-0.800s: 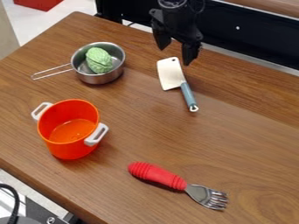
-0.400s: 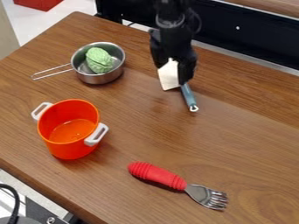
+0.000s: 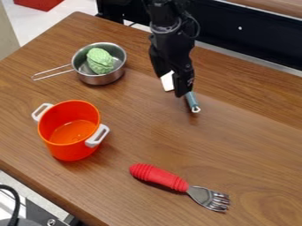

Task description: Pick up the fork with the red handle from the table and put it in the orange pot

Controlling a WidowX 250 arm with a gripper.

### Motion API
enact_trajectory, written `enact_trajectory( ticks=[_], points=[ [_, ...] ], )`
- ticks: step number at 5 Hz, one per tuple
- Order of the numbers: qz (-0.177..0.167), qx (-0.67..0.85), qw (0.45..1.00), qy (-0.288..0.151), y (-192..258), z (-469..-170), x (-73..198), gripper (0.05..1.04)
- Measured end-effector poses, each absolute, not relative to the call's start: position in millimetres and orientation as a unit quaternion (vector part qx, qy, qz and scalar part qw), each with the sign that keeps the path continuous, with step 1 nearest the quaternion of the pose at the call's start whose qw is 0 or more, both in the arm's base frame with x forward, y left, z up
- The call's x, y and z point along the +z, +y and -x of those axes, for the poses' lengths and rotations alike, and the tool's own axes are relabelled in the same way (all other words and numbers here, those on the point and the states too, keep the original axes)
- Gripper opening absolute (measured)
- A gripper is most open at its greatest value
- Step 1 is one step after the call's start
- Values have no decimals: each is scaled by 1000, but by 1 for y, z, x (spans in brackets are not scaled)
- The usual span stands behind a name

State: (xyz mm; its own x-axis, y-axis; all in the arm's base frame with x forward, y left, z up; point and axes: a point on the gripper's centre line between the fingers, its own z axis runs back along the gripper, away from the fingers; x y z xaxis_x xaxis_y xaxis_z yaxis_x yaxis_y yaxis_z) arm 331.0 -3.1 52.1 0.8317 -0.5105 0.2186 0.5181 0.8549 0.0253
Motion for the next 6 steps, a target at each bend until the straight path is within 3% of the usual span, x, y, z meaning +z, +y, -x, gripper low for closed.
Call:
enact_trajectory(
  ticks=[1, 3, 5, 6],
  points=[
    [39, -338, 936, -90, -15, -311, 57, 1001],
    [19, -516, 855, -53, -39, -249, 42, 1001],
    [41, -599, 799, -48, -49, -218, 38, 1001],
    [23, -627, 776, -60, -52, -207, 21, 1001]
  ],
)
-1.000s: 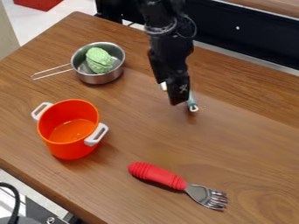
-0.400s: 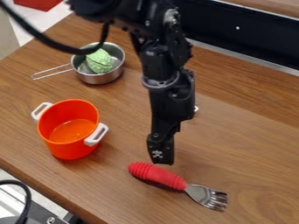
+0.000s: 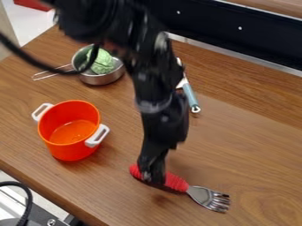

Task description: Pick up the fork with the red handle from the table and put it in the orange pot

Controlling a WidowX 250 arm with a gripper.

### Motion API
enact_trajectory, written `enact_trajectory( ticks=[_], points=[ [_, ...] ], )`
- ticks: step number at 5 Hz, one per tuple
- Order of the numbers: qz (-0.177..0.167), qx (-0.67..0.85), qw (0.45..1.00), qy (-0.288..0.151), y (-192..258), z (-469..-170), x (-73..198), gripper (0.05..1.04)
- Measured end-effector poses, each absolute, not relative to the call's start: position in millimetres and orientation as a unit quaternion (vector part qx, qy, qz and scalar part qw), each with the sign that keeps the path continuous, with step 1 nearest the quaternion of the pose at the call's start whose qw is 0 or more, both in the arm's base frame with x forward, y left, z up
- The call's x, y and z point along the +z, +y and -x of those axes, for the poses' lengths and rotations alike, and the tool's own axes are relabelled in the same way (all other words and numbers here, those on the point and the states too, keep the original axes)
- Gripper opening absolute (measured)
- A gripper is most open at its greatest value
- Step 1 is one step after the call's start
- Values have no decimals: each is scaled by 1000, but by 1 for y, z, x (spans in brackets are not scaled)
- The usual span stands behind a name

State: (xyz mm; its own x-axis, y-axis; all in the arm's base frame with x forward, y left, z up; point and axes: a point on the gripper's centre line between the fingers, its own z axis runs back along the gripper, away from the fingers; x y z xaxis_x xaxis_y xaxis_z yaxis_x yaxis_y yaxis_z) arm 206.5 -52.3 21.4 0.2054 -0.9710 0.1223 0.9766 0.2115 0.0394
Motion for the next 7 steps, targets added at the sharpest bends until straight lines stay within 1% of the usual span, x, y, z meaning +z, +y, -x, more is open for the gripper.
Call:
enact_trajectory(
  ticks=[1, 2, 3, 4, 5, 6, 7],
  points=[
    [27, -649, 758, -59, -57, -203, 11, 1001],
    [29, -658, 749, -65, -60, -199, 6, 1001],
    [29, -662, 746, -61, -63, -199, 0, 955],
    [29, -663, 746, -62, -64, -201, -1, 691],
    [30, -665, 743, -67, -65, -202, -1, 408],
    [42, -666, 741, -71, -62, -202, 0, 336],
    [60, -654, 751, -67, -59, -204, 2, 336]
  ],
)
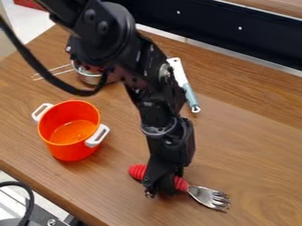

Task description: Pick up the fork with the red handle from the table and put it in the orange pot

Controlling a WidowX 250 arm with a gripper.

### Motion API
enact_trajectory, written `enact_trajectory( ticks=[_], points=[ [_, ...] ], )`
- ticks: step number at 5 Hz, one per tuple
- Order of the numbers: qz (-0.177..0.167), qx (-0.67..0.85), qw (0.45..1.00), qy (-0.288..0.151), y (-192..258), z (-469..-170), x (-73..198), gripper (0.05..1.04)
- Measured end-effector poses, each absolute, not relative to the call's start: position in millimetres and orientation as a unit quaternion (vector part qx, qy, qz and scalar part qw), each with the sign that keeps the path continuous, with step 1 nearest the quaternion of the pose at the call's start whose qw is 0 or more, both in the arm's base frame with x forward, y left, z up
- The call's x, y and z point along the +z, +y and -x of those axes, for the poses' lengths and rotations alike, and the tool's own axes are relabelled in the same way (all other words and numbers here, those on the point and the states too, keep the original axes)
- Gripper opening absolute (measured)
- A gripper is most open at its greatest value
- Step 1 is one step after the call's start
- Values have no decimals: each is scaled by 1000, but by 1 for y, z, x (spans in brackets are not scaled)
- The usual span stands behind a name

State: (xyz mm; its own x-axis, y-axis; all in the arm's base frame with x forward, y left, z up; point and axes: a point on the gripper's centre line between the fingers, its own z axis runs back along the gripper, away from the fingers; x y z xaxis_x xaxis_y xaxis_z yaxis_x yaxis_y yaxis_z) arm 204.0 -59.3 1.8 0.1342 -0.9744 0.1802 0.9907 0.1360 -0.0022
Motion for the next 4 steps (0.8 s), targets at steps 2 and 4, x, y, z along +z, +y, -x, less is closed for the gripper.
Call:
enact_trajectory(
  ticks=[2, 4],
  points=[
    [89, -595, 796, -75, -58, -223, 25, 336],
    [85, -495, 862, -76, -26, -237, 58, 336]
  ],
)
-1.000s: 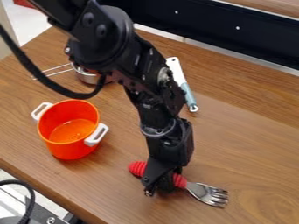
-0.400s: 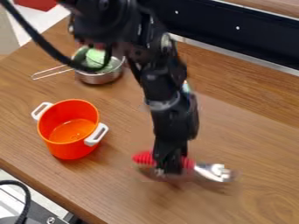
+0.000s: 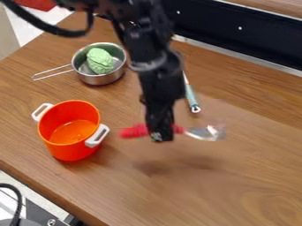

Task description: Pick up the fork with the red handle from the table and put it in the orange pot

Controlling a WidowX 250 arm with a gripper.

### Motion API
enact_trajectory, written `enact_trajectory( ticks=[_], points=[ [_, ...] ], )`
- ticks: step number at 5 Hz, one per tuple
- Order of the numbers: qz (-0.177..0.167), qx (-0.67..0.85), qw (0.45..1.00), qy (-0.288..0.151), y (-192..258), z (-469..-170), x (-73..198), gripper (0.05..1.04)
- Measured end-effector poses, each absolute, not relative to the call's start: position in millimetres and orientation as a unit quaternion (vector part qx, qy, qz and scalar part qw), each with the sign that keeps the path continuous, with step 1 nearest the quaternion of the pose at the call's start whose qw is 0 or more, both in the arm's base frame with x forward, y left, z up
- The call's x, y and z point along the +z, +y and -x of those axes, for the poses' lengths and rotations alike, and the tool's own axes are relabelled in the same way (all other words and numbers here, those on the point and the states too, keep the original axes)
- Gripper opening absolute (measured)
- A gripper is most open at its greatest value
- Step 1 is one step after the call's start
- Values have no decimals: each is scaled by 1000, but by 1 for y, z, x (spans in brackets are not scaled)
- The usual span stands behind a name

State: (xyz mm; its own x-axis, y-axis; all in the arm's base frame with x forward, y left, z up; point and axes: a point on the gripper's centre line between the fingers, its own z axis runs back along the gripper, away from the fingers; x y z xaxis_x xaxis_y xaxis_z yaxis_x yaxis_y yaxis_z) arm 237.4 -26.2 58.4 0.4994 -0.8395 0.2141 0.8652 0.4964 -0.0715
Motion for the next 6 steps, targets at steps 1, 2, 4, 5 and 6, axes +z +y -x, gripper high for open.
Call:
enact_trajectory(
  ticks=[1, 2, 4, 5, 6],
  points=[
    [85, -469, 876, -68, -2, -235, 69, 336],
    [72, -448, 889, -59, 28, -236, 78, 336],
    [34, -444, 893, -69, 92, -228, 71, 336],
    [33, -450, 891, -49, 112, -213, 70, 336],
    [34, -448, 893, -37, 129, -204, 77, 336]
  ],
)
